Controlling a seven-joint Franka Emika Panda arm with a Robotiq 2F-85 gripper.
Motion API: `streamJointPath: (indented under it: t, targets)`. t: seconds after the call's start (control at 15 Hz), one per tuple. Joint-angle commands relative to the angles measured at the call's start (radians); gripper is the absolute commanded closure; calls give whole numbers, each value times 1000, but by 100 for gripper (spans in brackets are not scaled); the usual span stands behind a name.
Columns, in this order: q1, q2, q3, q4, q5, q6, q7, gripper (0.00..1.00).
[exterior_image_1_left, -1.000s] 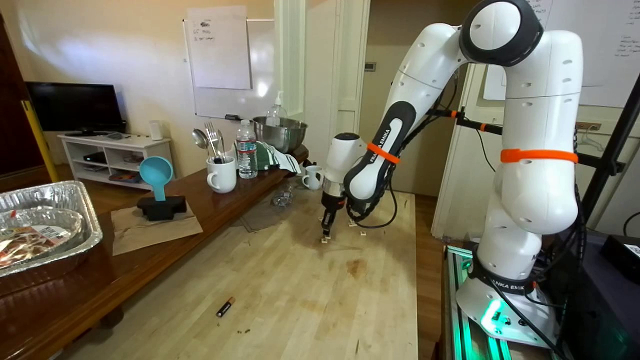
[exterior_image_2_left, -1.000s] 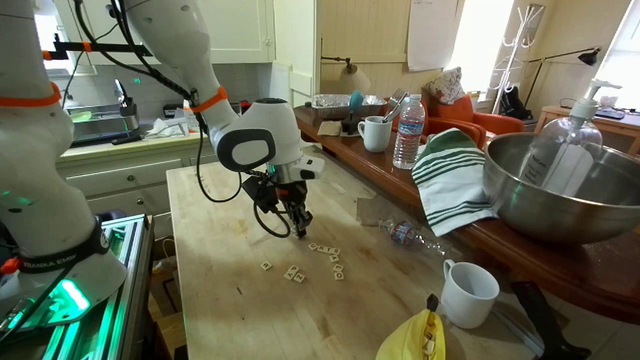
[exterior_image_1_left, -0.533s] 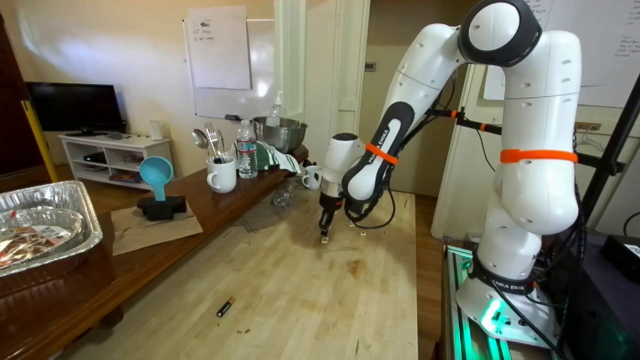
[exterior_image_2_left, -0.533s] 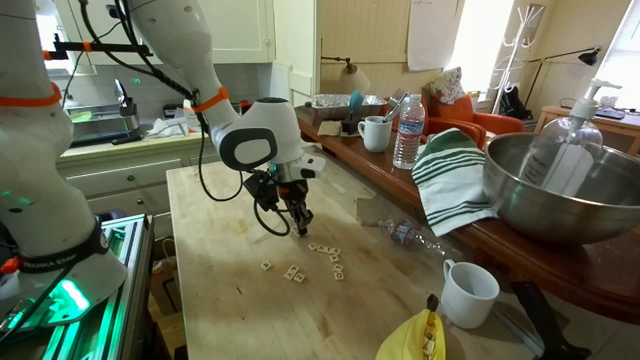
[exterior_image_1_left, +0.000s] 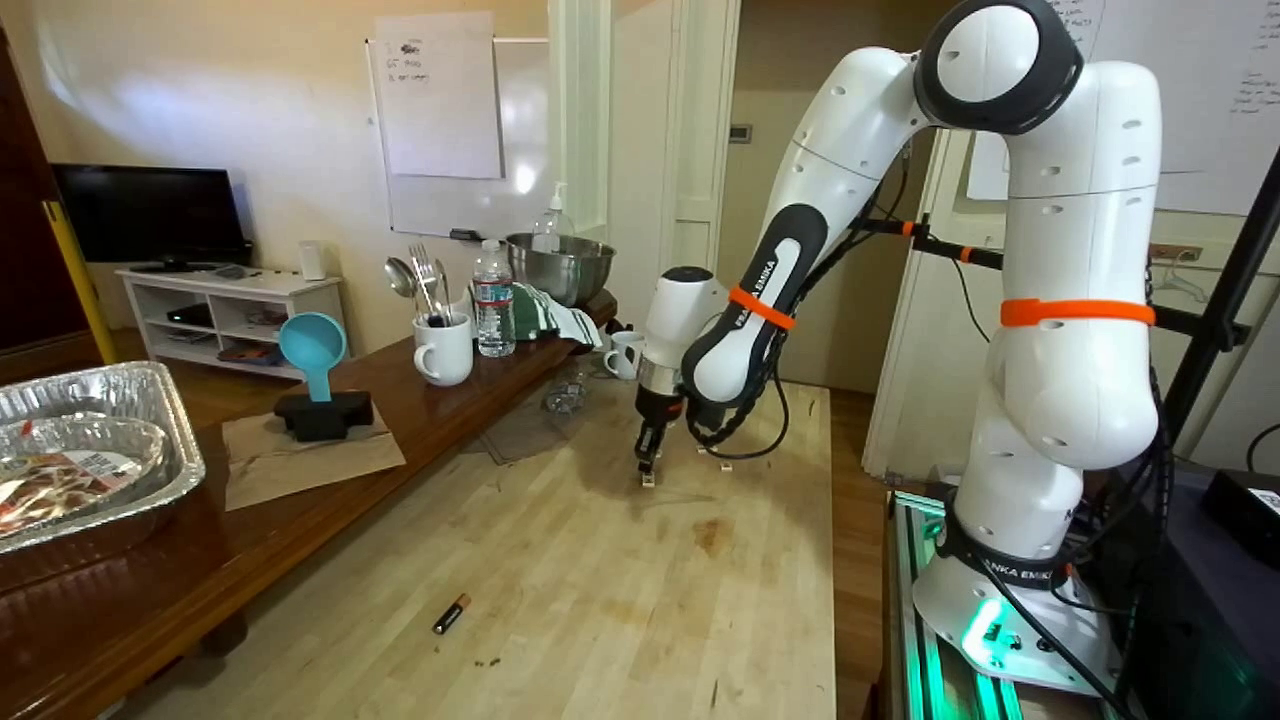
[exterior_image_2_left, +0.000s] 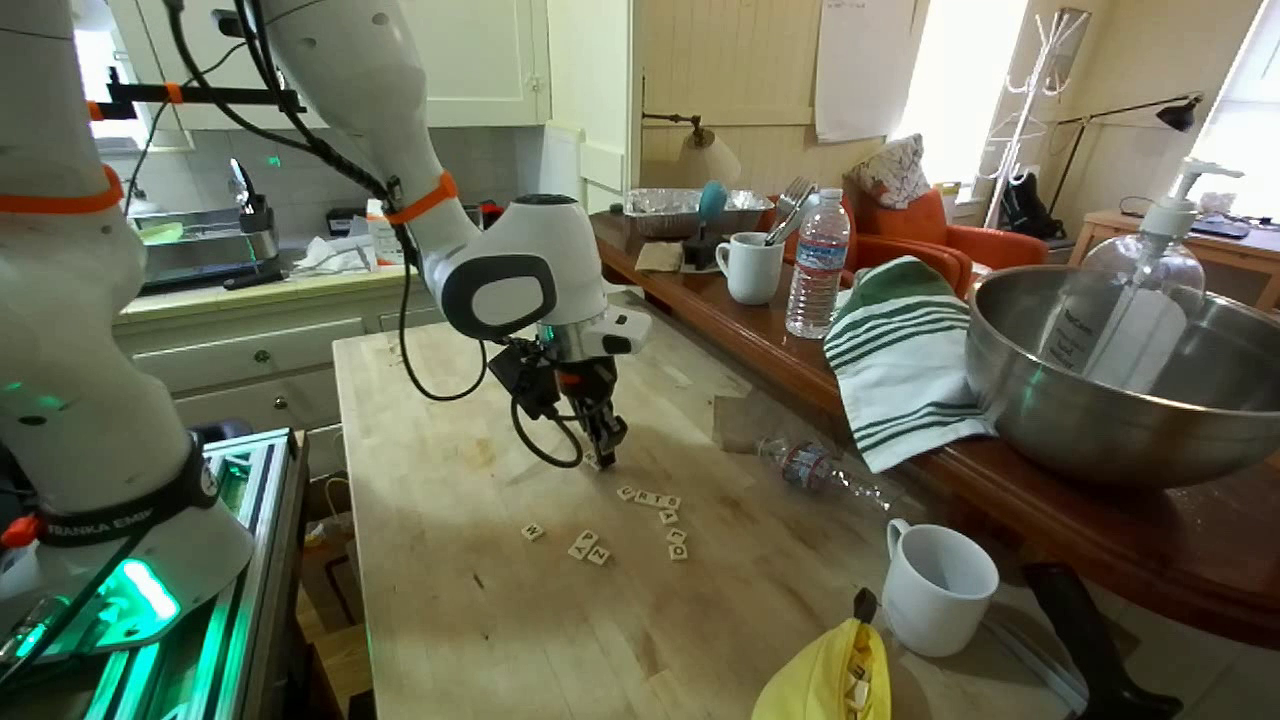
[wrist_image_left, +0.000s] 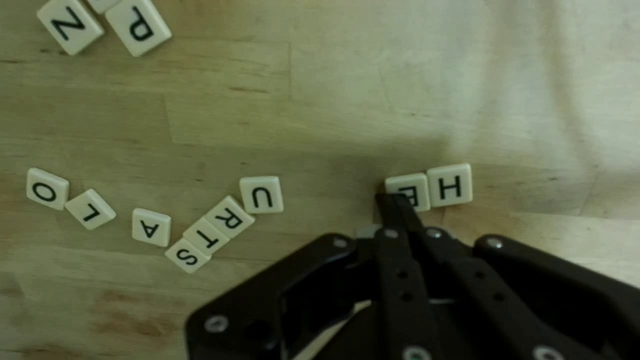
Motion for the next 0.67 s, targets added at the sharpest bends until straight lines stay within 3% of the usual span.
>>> streamJointPath:
  t: [0.0,0.6]
  targets:
    - [17,62,-2,16,-4,-4,35,100]
    - [-8,-2,4,3,33,-23,19,100]
